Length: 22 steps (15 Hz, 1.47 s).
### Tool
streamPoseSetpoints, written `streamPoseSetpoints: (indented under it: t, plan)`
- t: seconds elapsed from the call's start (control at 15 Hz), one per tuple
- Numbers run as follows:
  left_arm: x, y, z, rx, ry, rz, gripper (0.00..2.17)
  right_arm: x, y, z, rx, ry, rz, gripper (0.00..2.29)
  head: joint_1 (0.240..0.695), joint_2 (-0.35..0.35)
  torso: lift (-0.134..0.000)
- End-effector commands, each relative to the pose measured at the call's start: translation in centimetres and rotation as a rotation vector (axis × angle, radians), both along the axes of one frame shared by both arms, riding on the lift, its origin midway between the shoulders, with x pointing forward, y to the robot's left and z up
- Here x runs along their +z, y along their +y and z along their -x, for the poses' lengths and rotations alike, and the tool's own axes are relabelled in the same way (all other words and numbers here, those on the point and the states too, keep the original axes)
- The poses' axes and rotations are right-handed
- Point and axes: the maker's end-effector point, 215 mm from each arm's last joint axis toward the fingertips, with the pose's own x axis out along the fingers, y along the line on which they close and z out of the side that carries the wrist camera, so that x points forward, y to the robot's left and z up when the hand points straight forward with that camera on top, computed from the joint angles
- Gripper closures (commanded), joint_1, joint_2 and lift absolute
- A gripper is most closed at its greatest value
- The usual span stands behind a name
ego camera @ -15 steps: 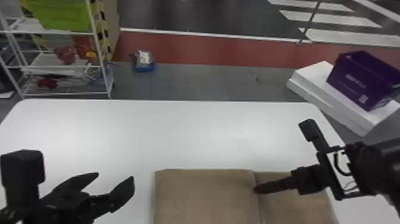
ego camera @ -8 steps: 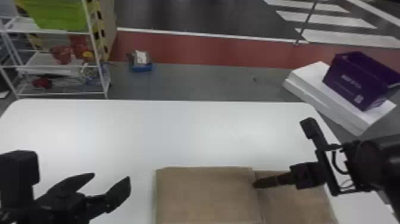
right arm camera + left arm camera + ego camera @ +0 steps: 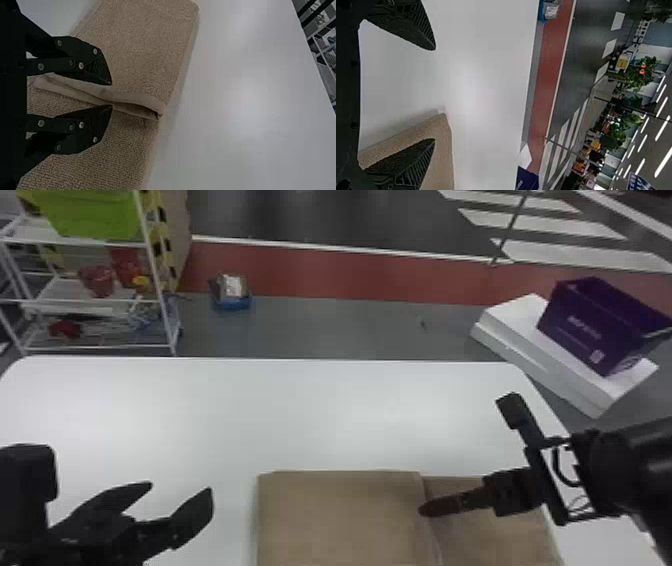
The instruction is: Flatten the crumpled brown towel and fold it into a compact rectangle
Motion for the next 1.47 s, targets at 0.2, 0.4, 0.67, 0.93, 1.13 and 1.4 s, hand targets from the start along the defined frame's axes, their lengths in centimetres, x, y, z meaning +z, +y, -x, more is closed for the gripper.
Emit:
streamPoseSetpoints:
  t: [0.2,0.4,0.67,0.93,1.13,1.4]
  plan:
    - [-0.1,0.2,0.1,0.001,0.002,0.005,0.06,-0.9,0.2,0.4,0.032,0.011,0.048,0.81,0.695,-0.171,-0.124]
    - [-0.1,0.4,0.1,0.004,0.003,0.006,0.06,-1.1,0.4,0.2,0.045,0.009,0.069,0.95,0.695,-0.168,-0.124]
    - [-0.4,0.5,0.1,0.006,0.007,0.006,0.06,-0.8,0.7,-0.2,0.035,0.001,0.052,1.15,0.695,-0.160,-0.124]
    - [-0.5,0.5,0.1,0.006,0.010,0.006,0.06,-0.9,0.9,0.0,0.033,0.013,0.030,1.20,0.695,-0.155,-0.124]
    - [-0.4,0.5,0.1,0.006,0.009,0.006,0.07,-0.2,0.9,-0.3,0.023,0.002,0.007,0.84,0.695,-0.152,-0.124]
    - [-0.3,0.5,0.2,0.005,0.007,0.006,0.07,1.1,0.0,-0.7,0.016,-0.018,0.000,0.80,0.695,-0.155,-0.124]
